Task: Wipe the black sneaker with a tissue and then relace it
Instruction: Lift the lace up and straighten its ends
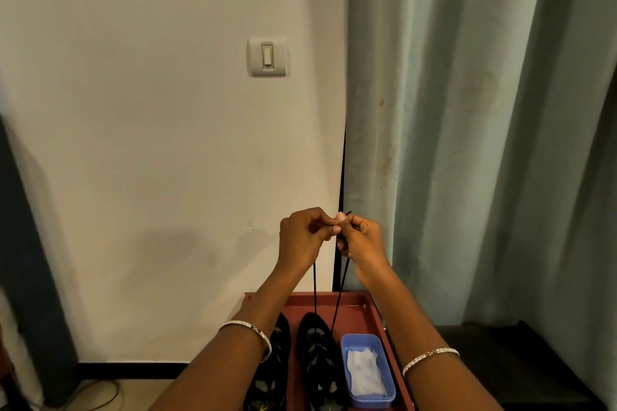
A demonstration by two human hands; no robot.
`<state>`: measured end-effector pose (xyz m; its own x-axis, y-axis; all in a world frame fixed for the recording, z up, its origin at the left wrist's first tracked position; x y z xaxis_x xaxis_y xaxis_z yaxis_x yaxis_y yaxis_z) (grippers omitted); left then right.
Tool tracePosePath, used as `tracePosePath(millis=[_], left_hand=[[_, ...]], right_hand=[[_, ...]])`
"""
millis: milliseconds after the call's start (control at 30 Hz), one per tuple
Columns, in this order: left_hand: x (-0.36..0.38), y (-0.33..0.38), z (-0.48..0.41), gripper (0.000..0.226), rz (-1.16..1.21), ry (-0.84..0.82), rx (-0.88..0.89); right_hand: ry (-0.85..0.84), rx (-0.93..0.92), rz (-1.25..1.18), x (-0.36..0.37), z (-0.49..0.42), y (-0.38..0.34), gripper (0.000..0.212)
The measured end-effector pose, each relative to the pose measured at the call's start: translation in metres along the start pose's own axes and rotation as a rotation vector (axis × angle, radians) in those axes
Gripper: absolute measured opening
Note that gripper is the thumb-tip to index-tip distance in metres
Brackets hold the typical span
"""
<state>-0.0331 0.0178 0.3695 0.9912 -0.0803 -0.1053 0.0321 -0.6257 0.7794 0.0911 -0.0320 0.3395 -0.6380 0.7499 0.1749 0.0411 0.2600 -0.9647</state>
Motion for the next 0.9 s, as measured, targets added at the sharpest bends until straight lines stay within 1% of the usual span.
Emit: tracePosePath(millis=[33,133,233,267,300,367,400,467,500,533,567,633,733,800,900], left_hand=[[0.001,0.003,0.000,0.001,-0.059,-0.021,0.101],[0.003,0.012,0.004,0.005,-0.311,-0.095,0.456],[0.011,0.017,0.013,0.010,-0.502,-0.238,0.760],[0.014,0.017,0.017,0.017,-0.551,-0.266,0.844],[0.017,0.017,0.021,0.025,-0.583,-0.277,0.902],[0.020,0.012,0.021,0.037,-0.605,-0.263,0.920],[0.019,0.010,0.019,0.038,-0.596,-0.250,0.885],[0.016,0.007,0.012,0.032,-0.523,-0.236,0.730],[0.015,0.007,0.008,0.026,-0.487,-0.227,0.636],[0.013,0.007,0.004,0.020,-0.457,-0.217,0.549],[0.011,0.007,0.001,0.018,-0.431,-0.206,0.473],[0.008,0.005,-0.003,0.022,-0.386,-0.194,0.356],[0.006,-0.001,-0.008,0.019,-0.310,-0.221,0.152],[0.004,-0.005,-0.012,0.013,-0.204,-0.248,-0.054],[-0.004,-0.009,-0.016,0.010,0.029,-0.269,-0.322]], right_hand=[[0.017,0.007,0.038,0.001,-0.002,0.002,0.030],[0.053,0.046,0.217,-0.002,-0.008,0.007,0.028],[0.025,0.101,0.369,-0.007,-0.012,0.010,0.017],[0.024,0.108,0.387,-0.008,-0.013,0.010,0.016],[0.027,0.116,0.380,-0.009,-0.015,0.009,0.018],[0.032,0.134,0.319,-0.011,-0.015,0.007,0.021],[0.026,0.128,0.283,-0.012,-0.014,0.005,0.020],[-0.007,0.063,0.225,-0.012,-0.011,0.000,0.009],[-0.033,0.009,0.205,-0.011,-0.008,-0.002,0.009],[-0.061,-0.060,0.204,-0.011,-0.006,-0.005,0.016],[-0.085,-0.129,0.224,-0.011,-0.004,-0.006,0.023],[-0.101,-0.256,0.297,-0.013,0.001,-0.009,0.030],[-0.092,-0.405,0.392,-0.016,0.004,-0.014,0.030],[-0.108,-0.506,0.472,-0.016,0.007,-0.019,0.029],[-0.161,-0.555,0.521,-0.017,0.010,-0.023,0.031]])
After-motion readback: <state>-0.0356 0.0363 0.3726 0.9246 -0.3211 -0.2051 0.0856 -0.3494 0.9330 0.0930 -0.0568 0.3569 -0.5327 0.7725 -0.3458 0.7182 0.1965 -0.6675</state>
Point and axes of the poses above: each hand's wrist, its own z-axis away from the middle knuckle, its own x-axis out of the palm, y = z × x, the point moved 6 cm from there along -z, towards the middle knuckle, and after that the axes turned 15 degrees about y, right-handed, at the moved point
